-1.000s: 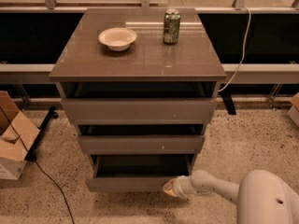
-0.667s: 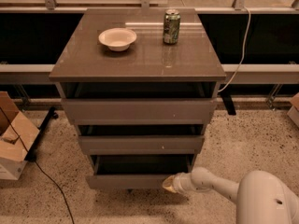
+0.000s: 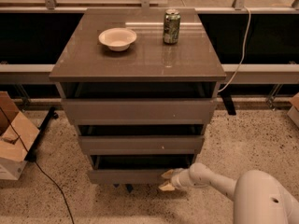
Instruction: Close bottom drawer
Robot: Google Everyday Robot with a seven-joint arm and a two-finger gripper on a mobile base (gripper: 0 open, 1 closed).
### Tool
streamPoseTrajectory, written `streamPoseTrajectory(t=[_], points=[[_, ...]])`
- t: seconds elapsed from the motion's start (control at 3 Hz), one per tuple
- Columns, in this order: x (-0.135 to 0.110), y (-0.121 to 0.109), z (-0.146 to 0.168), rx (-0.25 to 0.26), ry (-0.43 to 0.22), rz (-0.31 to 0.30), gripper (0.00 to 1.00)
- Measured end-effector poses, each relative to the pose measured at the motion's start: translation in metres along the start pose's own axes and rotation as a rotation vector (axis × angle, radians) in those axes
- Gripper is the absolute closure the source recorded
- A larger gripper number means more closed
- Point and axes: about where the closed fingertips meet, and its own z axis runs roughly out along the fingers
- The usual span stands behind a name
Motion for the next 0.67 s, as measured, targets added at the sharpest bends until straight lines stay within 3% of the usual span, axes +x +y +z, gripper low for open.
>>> streamPoseTrajectory(t=[0.33, 0.67], points=[[-0.0002, 0.0016, 0.0013, -0.003, 0.000, 0.000, 0.00], [-0.0002, 0.0016, 0.0013, -0.003, 0.000, 0.000, 0.00]])
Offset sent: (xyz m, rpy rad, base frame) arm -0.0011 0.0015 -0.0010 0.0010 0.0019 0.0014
